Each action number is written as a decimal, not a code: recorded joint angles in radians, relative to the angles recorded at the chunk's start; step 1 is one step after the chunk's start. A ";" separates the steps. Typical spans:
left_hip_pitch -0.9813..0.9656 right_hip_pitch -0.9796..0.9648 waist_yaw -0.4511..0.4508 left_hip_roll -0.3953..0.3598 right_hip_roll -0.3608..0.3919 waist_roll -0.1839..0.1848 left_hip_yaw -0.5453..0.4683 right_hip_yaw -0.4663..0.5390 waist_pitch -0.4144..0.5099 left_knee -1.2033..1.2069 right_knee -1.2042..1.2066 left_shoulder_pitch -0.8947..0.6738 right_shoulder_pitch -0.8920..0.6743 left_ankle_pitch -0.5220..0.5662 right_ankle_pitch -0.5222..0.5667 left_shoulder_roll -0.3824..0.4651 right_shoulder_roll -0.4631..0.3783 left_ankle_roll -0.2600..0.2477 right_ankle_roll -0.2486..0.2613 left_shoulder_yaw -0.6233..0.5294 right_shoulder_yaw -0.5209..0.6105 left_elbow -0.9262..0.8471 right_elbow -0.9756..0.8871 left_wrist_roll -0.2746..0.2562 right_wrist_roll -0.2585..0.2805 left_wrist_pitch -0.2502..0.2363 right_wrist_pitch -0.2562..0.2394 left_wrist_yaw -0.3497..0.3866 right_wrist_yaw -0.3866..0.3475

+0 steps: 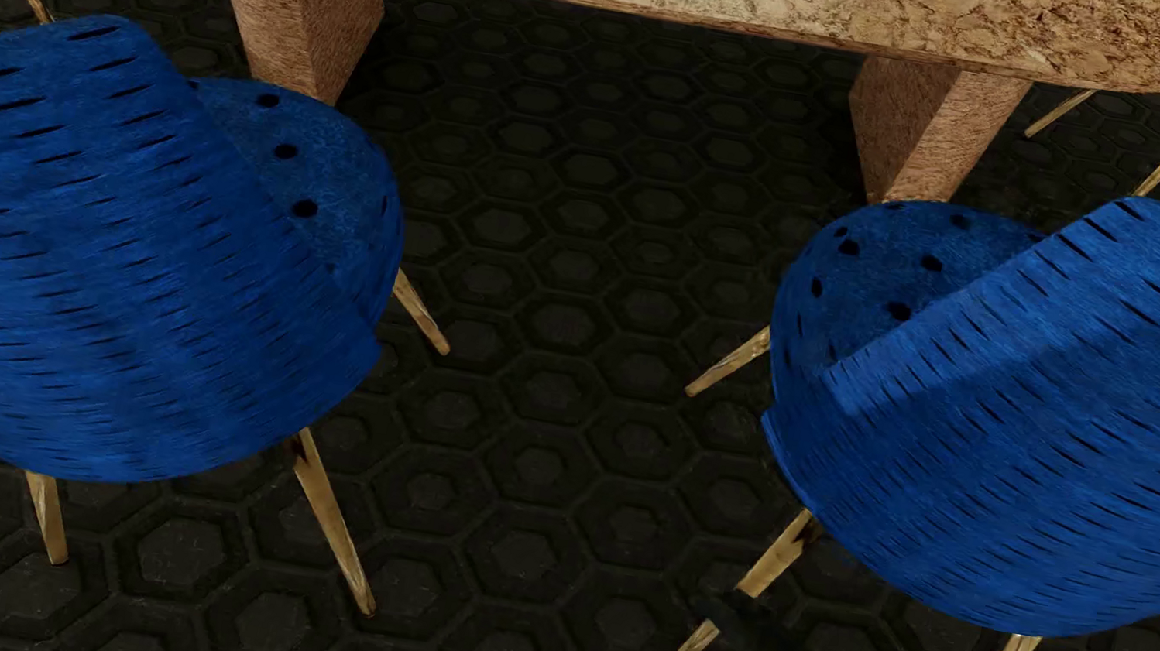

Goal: Walk towards the chair

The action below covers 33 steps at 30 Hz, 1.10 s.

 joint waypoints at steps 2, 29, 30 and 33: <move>0.007 -0.028 0.004 -0.027 -0.047 -0.010 -0.011 -0.067 0.005 -0.029 0.074 -0.015 0.047 0.008 -0.041 -0.020 0.020 -0.008 0.000 0.032 0.001 -0.027 0.153 -0.014 0.003 -0.011 0.042 0.055 0.025; 0.031 0.126 -0.040 0.164 0.171 0.032 0.025 -0.211 -0.031 -0.045 -0.152 -0.109 0.024 0.025 -0.107 0.012 0.014 -0.132 -0.191 -0.029 0.114 -0.088 0.287 0.026 0.240 -0.076 -0.022 0.018 -0.082; 0.023 0.125 -0.041 0.163 0.169 0.033 0.012 -0.225 -0.030 -0.044 -0.152 -0.117 0.043 0.029 -0.109 0.007 0.014 -0.136 -0.194 -0.045 0.113 -0.098 0.327 0.020 0.252 -0.080 -0.001 0.021 -0.065; -0.011 0.125 -0.042 0.155 0.156 0.034 -0.046 -0.278 -0.024 -0.038 -0.154 -0.105 0.094 0.042 -0.118 0.017 0.012 -0.154 -0.202 -0.071 0.124 -0.139 0.463 0.007 0.288 -0.113 0.060 0.012 -0.029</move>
